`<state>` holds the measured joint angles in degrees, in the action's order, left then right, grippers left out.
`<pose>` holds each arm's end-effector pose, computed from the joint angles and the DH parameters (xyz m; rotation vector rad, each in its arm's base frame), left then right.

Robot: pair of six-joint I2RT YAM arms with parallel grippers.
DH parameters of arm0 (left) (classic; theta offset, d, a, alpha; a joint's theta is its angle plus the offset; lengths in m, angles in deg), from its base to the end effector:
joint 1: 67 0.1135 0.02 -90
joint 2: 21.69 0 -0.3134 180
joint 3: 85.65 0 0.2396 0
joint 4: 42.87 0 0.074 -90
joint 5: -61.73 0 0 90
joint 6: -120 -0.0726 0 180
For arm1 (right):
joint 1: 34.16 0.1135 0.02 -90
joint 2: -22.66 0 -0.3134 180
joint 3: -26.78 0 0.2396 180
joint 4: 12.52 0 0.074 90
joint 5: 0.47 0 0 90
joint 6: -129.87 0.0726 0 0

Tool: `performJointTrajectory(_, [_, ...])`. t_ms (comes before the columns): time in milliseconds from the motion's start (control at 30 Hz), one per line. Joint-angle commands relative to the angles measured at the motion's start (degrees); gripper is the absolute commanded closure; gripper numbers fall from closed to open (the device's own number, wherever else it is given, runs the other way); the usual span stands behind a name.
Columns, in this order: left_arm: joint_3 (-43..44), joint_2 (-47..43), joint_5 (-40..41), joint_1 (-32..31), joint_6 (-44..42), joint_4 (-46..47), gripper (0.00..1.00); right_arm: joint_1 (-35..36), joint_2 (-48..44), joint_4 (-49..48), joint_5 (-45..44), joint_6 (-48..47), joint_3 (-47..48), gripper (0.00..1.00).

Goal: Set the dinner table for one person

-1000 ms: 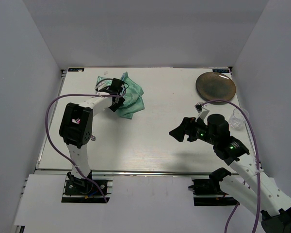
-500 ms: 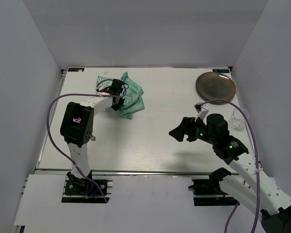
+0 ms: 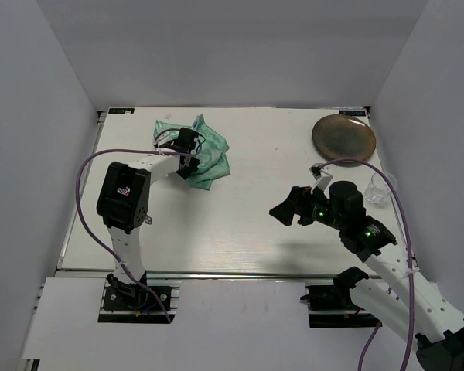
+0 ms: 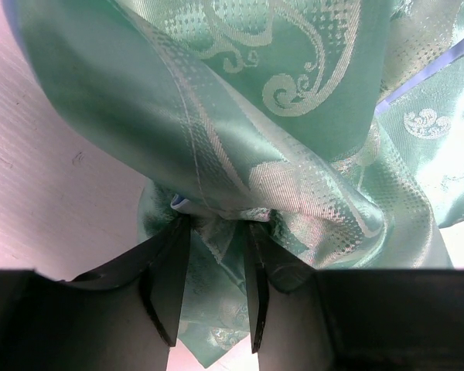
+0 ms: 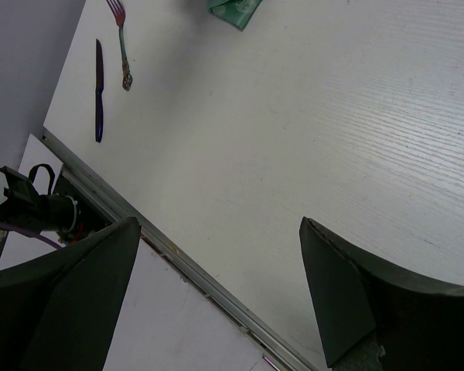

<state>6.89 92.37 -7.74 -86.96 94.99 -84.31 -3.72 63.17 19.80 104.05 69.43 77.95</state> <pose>0.4178 -0.1246 0.1853 -1.0818 2.3191 -0.0736 0.1212 0.0923 0.3081 -0.1928 2.0462 0.9209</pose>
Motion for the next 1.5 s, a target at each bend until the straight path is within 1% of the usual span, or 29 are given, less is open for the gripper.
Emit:
performJointTrajectory(0, [-1.2, -1.5, -0.3, 0.3, 0.4, -0.5, 0.55, 0.1, -0.5, -1.2, 0.2, -0.5, -0.1, 0.11])
performJointTrajectory(100, [-1.0, -0.7, -0.3, 0.3, 0.5, -1.1, 0.62, 0.0, -0.5, -1.1, 0.1, -0.5, -0.1, 0.11])
performJointTrajectory(300, [-0.3, 0.5, -0.3, 0.3, 0.4, -1.2, 0.82, -0.1, -0.5, -1.0, -0.1, -0.5, -0.1, 0.11])
performJointTrajectory(333, [-0.1, 1.1, -0.3, 0.3, 0.1, -1.4, 0.86, 0.1, -0.5, -1.0, -0.1, -0.5, -0.2, 0.11])
performJointTrajectory(367, [0.4, 1.3, -0.7, 0.3, -0.1, -1.4, 0.95, -0.1, -0.5, -1.0, -0.3, -0.6, -0.2, 0.11])
performJointTrajectory(400, [0.8, 1.3, -0.8, 0.3, -0.3, -1.6, 1.0, 0.1, -0.5, -1.2, -0.3, -0.6, -0.3, 0.11])
performJointTrajectory(500, [2.6, 0.8, 0.2, 0.3, -0.5, -3.8, 1.0, -0.1, -0.2, -2.2, -0.5, -0.4, -0.6, 0.11])
performJointTrajectory(567, [3.1, -1.1, 1.2, -0.2, -0.5, -4.7, 1.0, -0.1, 0.2, -3.4, -0.5, -0.3, -1.9, 0.11])
performJointTrajectory(633, [3.0, -4.9, 2.9, -0.9, -1.2, -5.0, 1.0, 0.0, 1.3, -7.4, -1.0, 1.0, -3.5, 0.11])
performJointTrajectory(700, [2.1, -8.1, 3.7, -0.9, -2.7, -4.0, 1.0, -0.1, 3.9, -11.7, -1.0, 2.9, -6.5, 0.11])
performJointTrajectory(733, [1.8, -10.0, 4.2, -0.9, -3.0, -4.0, 1.0, -0.1, 5.7, -15.8, -0.9, 3.8, -7.3, 0.11])
performJointTrajectory(767, [1.2, -13.7, 4.5, -0.9, -3.3, -3.4, 1.0, -0.1, 9.5, -17.1, -0.6, 4.6, -8.1, 0.11])
performJointTrajectory(833, [-1.1, -17.2, 4.9, -0.9, -4.8, -2.0, 1.0, -0.2, 14.4, -23.1, 0.7, 5.6, -8.1, 0.11])
performJointTrajectory(867, [-2.0, -20.3, 4.8, -0.9, -5.2, -0.9, 1.0, -0.2, 19.5, -24.8, 1.2, 5.9, -7.7, 0.11])
performJointTrajectory(933, [-3.6, -22.6, 3.7, -0.2, -6.5, -0.7, 1.0, -0.2, 24.4, -30.3, 2.6, 6.6, -7.0, 0.11])
performJointTrajectory(967, [-3.8, -24.3, 3.9, -0.2, -6.6, -2.0, 1.0, -0.2, 29.3, -31.8, 3.1, 6.6, -6.3, 0.11])
performJointTrajectory(1033, [-4.9, -26.3, 5.2, -0.2, -6.8, -3.8, 1.0, -0.1, 34.1, -34.2, 4.5, 6.8, -3.8, 0.11])
performJointTrajectory(1067, [-5.8, -27.2, 5.6, -0.2, -6.8, -5.1, 1.0, -0.2, 38.1, -36.3, 5.0, 6.6, -2.7, 0.11])
performJointTrajectory(1200, [-12.2, -35.0, 7.1, -0.2, -6.5, -6.5, 1.0, -0.2, 47.4, -36.4, 5.0, 4.7, 4.2, 0.11])
performJointTrajectory(1233, [-15.0, -36.4, 7.8, -0.2, -6.2, -7.5, 1.0, -0.2, 50.4, -35.7, 5.2, 4.4, 7.4, 0.11])
performJointTrajectory(1300, [-17.9, -40.9, 9.0, -0.2, -4.8, -8.9, 1.0, -0.2, 52.6, -35.3, 6.4, 4.5, 9.8, 0.13])
performJointTrajectory(1333, [-20.7, -42.4, 10.5, -0.2, -4.2, -10.4, 1.0, -0.2, 54.0, -35.8, 6.8, 5.0, 10.7, 0.13])
performJointTrajectory(1467, [-26.7, -51.0, 14.5, -0.2, -2.4, -13.3, 1.0, 0.1, 55.5, -40.8, 9.1, 7.8, 10.7, 0.13])
